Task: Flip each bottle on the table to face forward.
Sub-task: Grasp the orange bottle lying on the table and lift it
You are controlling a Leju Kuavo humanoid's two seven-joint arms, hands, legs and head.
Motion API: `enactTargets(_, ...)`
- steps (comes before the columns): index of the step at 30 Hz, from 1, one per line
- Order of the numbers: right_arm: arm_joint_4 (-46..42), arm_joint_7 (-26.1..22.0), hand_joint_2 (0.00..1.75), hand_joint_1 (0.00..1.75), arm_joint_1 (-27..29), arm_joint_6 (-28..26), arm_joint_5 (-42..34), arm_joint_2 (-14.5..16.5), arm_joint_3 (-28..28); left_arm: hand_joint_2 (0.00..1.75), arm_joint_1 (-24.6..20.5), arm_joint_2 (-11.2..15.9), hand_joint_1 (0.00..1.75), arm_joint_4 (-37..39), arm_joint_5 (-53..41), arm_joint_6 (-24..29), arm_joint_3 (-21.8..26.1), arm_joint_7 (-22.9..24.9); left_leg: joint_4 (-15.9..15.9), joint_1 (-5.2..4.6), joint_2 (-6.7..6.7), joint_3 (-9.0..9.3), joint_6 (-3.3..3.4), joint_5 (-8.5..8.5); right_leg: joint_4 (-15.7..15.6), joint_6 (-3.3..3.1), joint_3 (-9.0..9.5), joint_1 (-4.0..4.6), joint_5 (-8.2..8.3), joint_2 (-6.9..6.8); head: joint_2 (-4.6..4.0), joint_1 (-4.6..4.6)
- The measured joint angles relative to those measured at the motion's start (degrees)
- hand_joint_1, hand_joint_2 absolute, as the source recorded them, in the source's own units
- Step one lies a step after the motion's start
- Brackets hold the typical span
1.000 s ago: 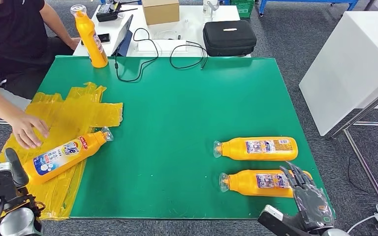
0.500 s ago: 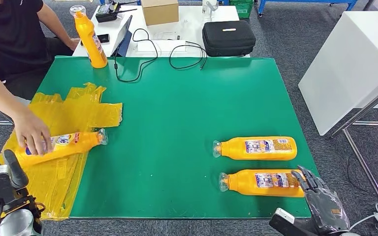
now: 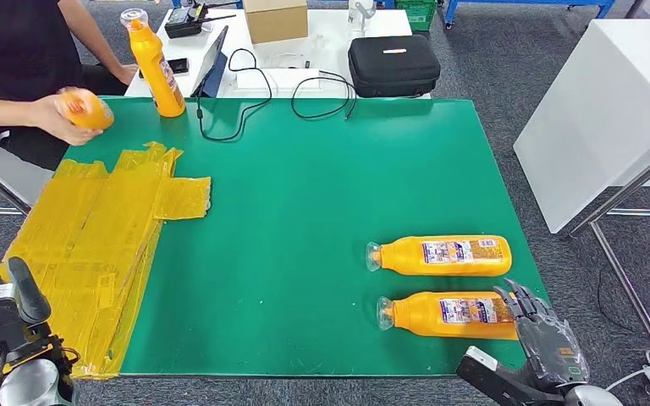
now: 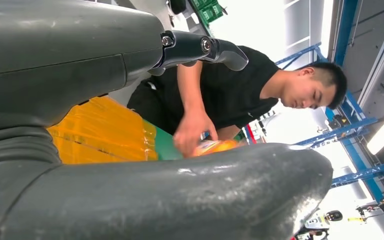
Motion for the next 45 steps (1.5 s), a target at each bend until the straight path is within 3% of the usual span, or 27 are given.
enactTargets(26,7.85,3.1,1.75,0.0,-3.84,0.25,1.66,-3.42,3.22,0.0,-0.06,0.07,0.0,-0.13,2.95,-2.01,0.38,-0.49,0.0,0.0,0.0,0.0,0.0,0.0,0.0,0.0,0.01,0.0,0.0,0.0,0.0,0.0)
enactTargets(45,10.68,3.2,1.75,0.0,-5.4,1.0,1.73,-3.86,3.44,0.0,-0.25,0.07,0.0,-0.11,3.04,-2.44,0.69,-0.48,0.01,0.0,0.01,0.02,0.0,0.01,0.0,0.0,0.01,0.0,0.0,0.0,0.0,-0.01)
